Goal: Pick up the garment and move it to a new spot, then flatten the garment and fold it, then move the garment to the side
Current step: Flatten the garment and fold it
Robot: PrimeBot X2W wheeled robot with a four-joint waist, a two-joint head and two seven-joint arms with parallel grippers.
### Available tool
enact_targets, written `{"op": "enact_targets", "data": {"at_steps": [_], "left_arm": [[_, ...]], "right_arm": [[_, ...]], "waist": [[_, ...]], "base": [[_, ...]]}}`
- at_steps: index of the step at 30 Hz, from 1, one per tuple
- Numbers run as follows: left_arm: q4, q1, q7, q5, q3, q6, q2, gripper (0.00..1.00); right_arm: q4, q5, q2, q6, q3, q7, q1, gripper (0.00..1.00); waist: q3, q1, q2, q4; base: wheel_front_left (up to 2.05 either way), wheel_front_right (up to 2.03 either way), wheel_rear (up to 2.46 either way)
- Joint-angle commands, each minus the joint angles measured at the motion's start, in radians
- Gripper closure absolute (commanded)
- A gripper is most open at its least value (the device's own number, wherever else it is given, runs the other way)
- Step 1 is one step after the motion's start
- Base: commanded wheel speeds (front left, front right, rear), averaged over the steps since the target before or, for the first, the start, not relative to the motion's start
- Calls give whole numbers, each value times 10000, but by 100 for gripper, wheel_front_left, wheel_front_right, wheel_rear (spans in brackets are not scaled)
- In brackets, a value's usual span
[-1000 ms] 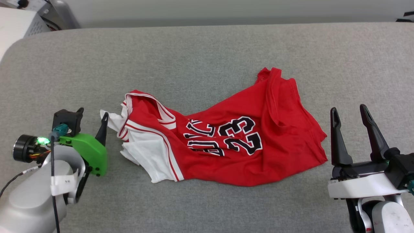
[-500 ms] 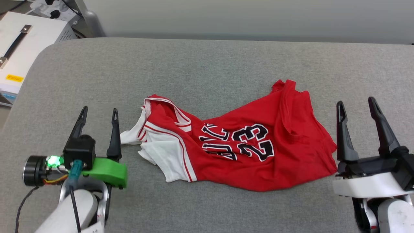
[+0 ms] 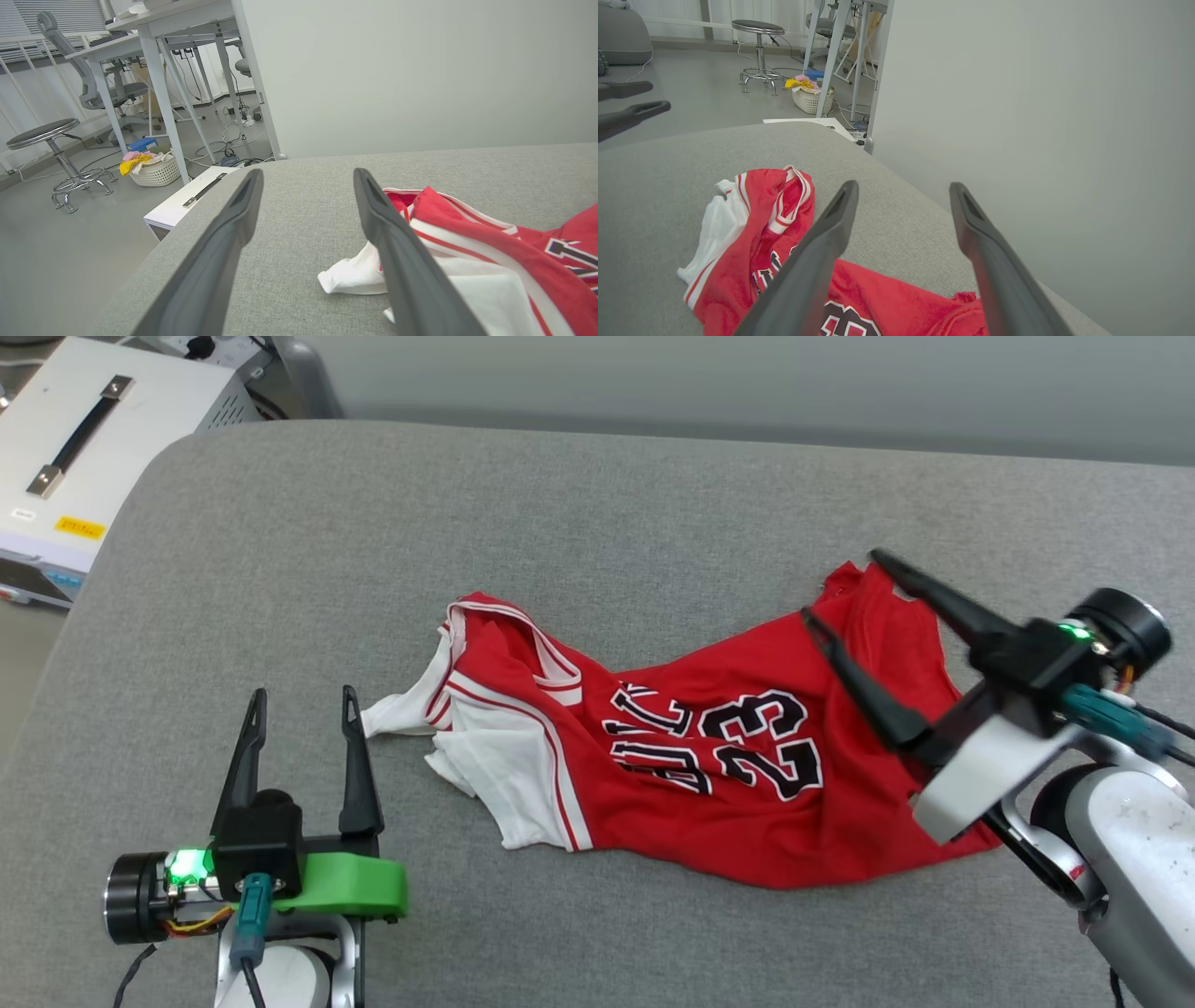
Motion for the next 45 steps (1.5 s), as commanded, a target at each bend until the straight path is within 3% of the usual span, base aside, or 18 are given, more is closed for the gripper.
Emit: {"op": "enact_targets", "data": {"at_steps": [1, 6, 12, 16, 21, 24, 25, 33, 39, 45], "left_arm": [[-13, 121, -56, 161, 108, -127, -149, 0], [37, -23, -56, 632, 371, -577, -578, 0], [29, -233, -56, 976, 750, -983, -968, 0], [28, -357, -57, 1211, 969, -1212, -1236, 0], [82, -598, -57, 1451, 1204, -1497, -1558, 0], [160, -650, -57, 1567, 1422, -1642, -1646, 0], [236, -648, -57, 1618, 1521, -1721, -1677, 0], [347, -551, -57, 1736, 1693, -1929, -1718, 0], [371, -336, -57, 1791, 1767, -2038, -1755, 0], [393, -78, -57, 1817, 1826, -2092, -1843, 0]], "right_arm": [[-54, 412, -321, -9, 550, 488, -409, 0], [-431, 2201, -1586, -9, 3259, 2970, -1717, 0], [-658, 3550, -2415, -9, 5778, 5348, -2991, 0], [-129, 4235, -2494, -9, 7098, 6158, -3597, 0], [1200, 4342, -2158, -9, 7579, 6491, -3335, 0], [1591, 3725, -1995, -9, 7593, 6552, -2789, 0], [1783, 3507, -1895, -9, 7595, 6071, -2926, 100], [2444, 3420, -2030, -9, 7193, 3828, -4394, 100], [2443, 3531, -2891, -9, 6546, 3132, -4894, 100], [2456, 4039, -3960, -9, 5820, 2929, -4186, 100]], "waist": [[150, 1, 0, 111], [462, 1, 0, 279], [868, 1, 0, 515], [1235, 1, 0, 670], [1721, 1, 0, 820], [1793, 1, 0, 734], [1742, 1, 0, 596], [1307, 1, 0, 239], [954, 1, 0, 114], [691, 1, 0, -32]], "base": [[0, 0, 0], [0, 0, 0], [0, 0, 0], [0, 0, 0], [0, 0, 0], [0, 0, 0], [0, 0, 0], [0, 0, 0], [0, 0, 0], [0, 0, 0]]}}
